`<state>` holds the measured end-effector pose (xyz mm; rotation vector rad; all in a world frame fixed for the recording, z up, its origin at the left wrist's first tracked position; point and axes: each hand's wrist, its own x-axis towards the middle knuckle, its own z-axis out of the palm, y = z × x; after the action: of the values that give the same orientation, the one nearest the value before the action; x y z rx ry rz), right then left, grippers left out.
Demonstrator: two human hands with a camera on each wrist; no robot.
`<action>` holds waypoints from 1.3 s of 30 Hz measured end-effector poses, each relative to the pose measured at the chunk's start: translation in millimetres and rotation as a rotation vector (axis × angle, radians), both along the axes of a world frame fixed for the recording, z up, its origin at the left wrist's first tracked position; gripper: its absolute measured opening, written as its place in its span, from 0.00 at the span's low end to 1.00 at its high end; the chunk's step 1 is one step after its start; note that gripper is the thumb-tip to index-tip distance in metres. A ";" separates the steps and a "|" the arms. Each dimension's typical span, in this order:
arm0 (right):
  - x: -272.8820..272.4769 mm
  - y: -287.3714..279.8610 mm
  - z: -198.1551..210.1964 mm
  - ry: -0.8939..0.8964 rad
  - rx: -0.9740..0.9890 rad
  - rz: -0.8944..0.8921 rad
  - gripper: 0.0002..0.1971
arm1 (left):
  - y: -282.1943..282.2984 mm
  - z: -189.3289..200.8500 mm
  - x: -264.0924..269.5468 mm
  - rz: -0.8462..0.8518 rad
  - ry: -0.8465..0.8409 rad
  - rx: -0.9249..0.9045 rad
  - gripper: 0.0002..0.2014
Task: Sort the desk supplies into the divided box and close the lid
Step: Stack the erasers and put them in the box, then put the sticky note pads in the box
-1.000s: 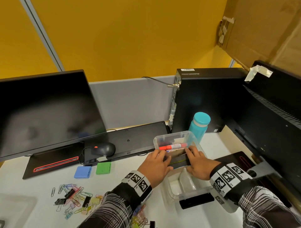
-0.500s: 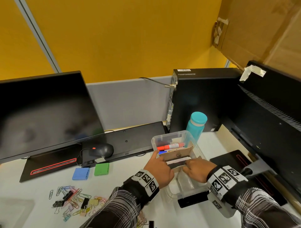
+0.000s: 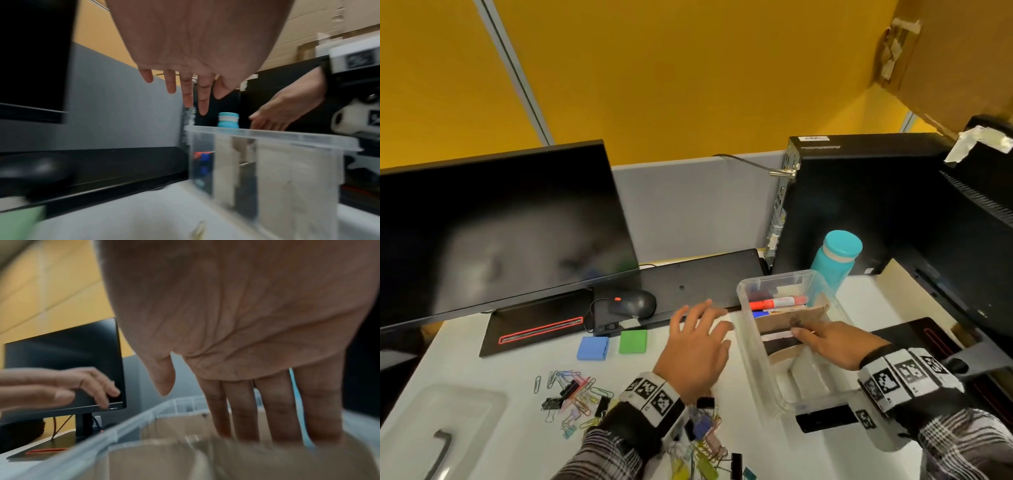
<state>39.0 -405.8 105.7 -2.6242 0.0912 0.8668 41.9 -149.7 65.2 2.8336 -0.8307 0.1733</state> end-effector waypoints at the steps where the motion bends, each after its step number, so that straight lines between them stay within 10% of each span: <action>1: -0.8 4.8 4.2 -0.043 0.011 0.008 0.30 | 23.8 -4.8 0.6 0.056 -0.006 -0.005 0.16; 8: 3.1 108.7 25.0 -0.243 0.111 0.169 0.20 | 169.2 -42.1 11.5 0.511 0.191 0.147 0.16; 21: 48.1 292.7 -112.8 -0.256 -0.114 0.459 0.33 | 211.2 -85.2 43.8 0.391 0.312 0.345 0.29; 31: 44.8 289.9 -110.8 -0.211 -0.047 0.207 0.23 | 217.9 -83.7 39.9 0.361 0.428 0.171 0.18; 39: 17.2 203.4 -26.0 -0.546 0.357 -0.165 0.12 | 215.0 -62.4 12.7 0.427 0.535 -0.239 0.24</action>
<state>56.2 -202.5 79.6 -2.3748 0.0048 0.0805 54.7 65.4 2.8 2.5888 -0.0851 -0.3887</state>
